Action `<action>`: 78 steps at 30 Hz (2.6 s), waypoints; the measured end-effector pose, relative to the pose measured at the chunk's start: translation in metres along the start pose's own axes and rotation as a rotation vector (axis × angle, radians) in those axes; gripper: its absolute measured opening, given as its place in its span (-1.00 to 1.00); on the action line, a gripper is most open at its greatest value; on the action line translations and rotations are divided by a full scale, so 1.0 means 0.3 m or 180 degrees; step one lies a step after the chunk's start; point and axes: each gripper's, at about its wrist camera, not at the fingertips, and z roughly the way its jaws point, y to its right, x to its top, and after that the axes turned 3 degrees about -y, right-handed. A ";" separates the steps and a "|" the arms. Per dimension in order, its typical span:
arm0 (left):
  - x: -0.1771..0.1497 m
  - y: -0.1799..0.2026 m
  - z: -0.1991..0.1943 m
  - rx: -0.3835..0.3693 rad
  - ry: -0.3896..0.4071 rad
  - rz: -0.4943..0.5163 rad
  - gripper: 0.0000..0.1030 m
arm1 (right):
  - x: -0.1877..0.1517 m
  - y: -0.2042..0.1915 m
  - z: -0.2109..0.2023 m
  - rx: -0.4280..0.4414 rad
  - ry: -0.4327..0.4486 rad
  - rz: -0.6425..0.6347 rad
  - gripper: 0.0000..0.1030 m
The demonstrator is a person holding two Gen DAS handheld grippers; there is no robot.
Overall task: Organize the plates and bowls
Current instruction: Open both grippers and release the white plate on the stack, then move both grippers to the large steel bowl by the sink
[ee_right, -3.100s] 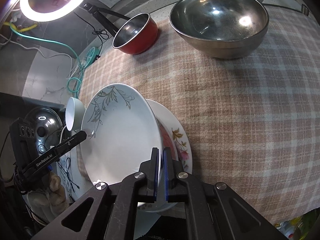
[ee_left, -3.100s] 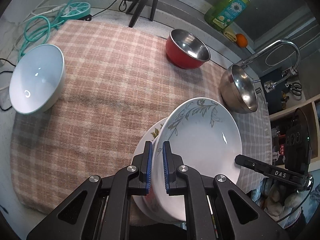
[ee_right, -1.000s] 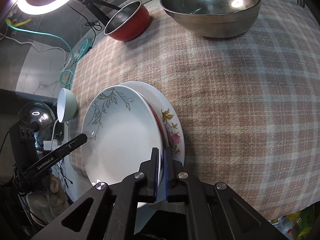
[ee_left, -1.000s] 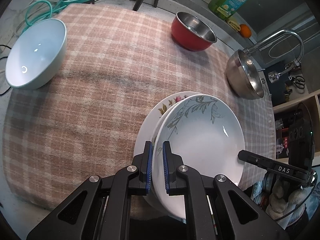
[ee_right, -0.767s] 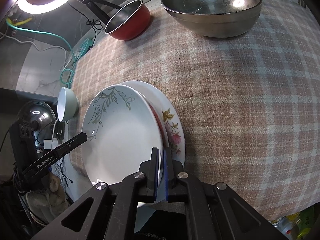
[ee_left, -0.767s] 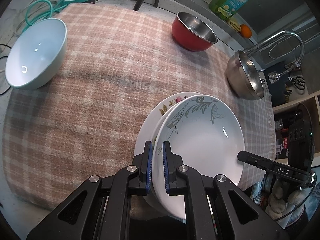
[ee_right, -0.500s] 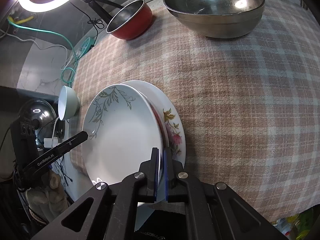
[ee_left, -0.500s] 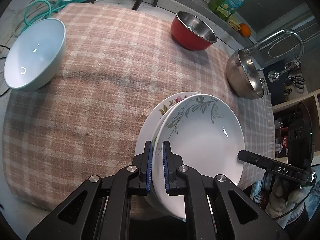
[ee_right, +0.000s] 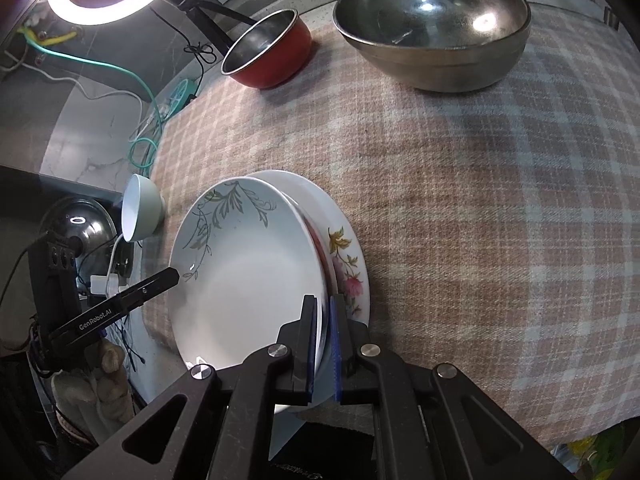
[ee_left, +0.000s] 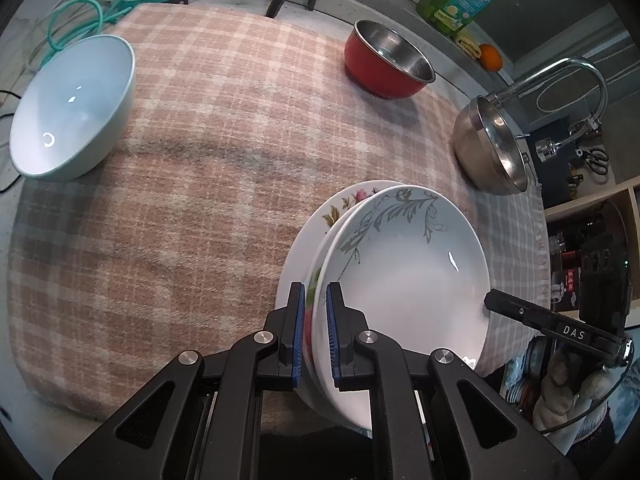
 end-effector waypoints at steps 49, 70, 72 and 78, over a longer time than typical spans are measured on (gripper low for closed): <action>0.293 0.466 0.055 -0.0394 0.0219 0.0408 -0.68 | 0.258 0.383 -0.356 -0.0067 0.1197 0.0410 -0.46; 0.506 0.598 0.223 -0.0152 0.0123 0.0402 -0.68 | 0.472 0.470 -0.296 0.0148 0.1008 0.0519 -0.45; 0.518 0.599 0.235 -0.0120 0.0118 0.0395 -0.68 | 0.481 0.471 -0.291 0.0127 0.0997 0.0524 -0.45; 0.538 0.599 0.262 -0.0110 0.0054 0.0412 -0.68 | 0.501 0.474 -0.272 0.0099 0.0943 0.0514 -0.46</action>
